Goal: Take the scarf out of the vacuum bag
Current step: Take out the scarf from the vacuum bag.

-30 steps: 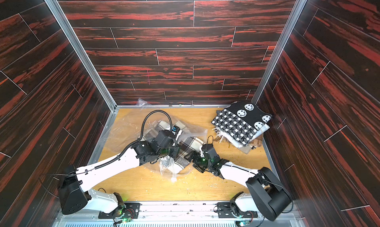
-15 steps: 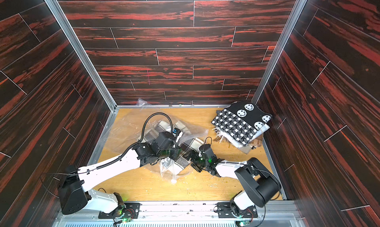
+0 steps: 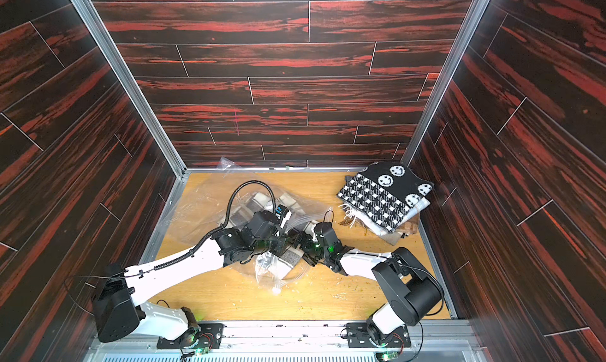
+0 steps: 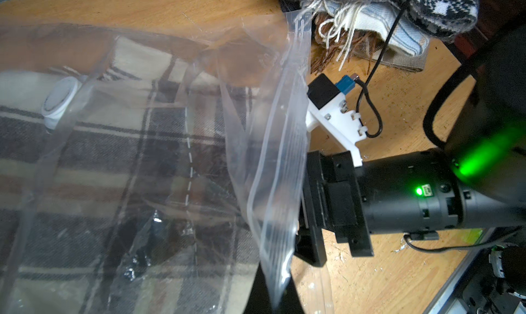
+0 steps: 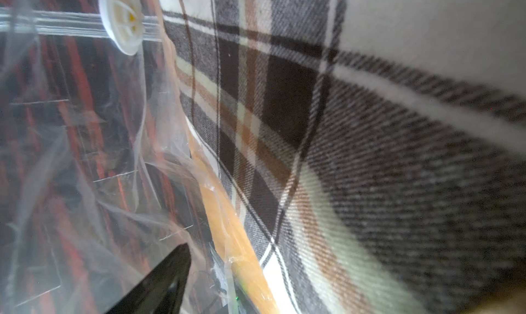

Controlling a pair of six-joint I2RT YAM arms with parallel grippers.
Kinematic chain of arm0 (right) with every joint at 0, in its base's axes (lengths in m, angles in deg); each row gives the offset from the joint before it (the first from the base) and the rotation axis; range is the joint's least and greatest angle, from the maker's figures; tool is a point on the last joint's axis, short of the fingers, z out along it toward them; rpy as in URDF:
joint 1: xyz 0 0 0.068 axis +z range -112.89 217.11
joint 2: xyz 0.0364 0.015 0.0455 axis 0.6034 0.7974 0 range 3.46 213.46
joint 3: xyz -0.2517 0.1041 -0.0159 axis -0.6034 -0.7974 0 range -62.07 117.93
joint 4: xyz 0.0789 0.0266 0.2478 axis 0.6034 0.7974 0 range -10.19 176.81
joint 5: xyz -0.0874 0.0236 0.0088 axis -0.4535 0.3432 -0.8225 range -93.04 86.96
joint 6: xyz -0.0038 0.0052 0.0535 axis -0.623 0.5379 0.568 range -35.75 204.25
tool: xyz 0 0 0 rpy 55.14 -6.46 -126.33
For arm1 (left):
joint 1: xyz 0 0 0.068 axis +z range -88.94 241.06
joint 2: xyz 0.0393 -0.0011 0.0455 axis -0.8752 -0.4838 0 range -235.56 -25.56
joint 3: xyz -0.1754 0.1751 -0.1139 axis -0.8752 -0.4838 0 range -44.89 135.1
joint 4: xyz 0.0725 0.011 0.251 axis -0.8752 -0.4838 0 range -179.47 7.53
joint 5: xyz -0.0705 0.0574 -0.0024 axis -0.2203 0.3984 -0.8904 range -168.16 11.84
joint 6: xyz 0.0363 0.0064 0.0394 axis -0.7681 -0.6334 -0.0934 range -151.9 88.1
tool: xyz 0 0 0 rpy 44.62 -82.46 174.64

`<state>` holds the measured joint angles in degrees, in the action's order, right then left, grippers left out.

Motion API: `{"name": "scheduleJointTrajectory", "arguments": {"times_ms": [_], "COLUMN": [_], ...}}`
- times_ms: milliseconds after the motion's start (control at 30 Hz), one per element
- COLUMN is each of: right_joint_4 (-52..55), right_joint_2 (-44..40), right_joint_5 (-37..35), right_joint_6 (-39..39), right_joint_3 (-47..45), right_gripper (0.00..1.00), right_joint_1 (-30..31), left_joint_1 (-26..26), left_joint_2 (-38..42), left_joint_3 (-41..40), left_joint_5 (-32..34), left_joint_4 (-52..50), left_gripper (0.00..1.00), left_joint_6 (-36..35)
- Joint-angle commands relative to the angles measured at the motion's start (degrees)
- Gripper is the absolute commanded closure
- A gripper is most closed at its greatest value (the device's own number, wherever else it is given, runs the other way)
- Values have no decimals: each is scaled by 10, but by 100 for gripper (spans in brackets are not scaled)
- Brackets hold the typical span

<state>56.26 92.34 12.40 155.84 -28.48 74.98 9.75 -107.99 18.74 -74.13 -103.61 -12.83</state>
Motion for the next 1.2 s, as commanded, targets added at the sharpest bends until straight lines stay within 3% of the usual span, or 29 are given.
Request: {"name": "scheduleJointTrajectory", "arguments": {"times_ms": [0,333,633,933,1167], "right_joint_4": [7,-1,21,-2,-88], "right_joint_2": [-6,7,-22,30,73], "right_joint_5": [-1,-9,-64,-53,-50], "right_joint_6": [-10,-4,16,9,37], "right_joint_3": [2,-9,-63,-17,-18], "right_gripper": [9,9,9,9,26], "right_joint_1": [2,2,-3,-6,-7], "left_joint_1": [-4,-4,-4,-4,-4], "left_joint_2": [23,28,23,19,21], "left_joint_3": [-2,-6,-5,-1,-2], "left_joint_5": [-3,2,5,-1,1], "left_joint_4": [5,-1,0,1,1], "left_gripper": [100,100,100,100,100], "left_joint_6": [2,1,-2,1,4]}}
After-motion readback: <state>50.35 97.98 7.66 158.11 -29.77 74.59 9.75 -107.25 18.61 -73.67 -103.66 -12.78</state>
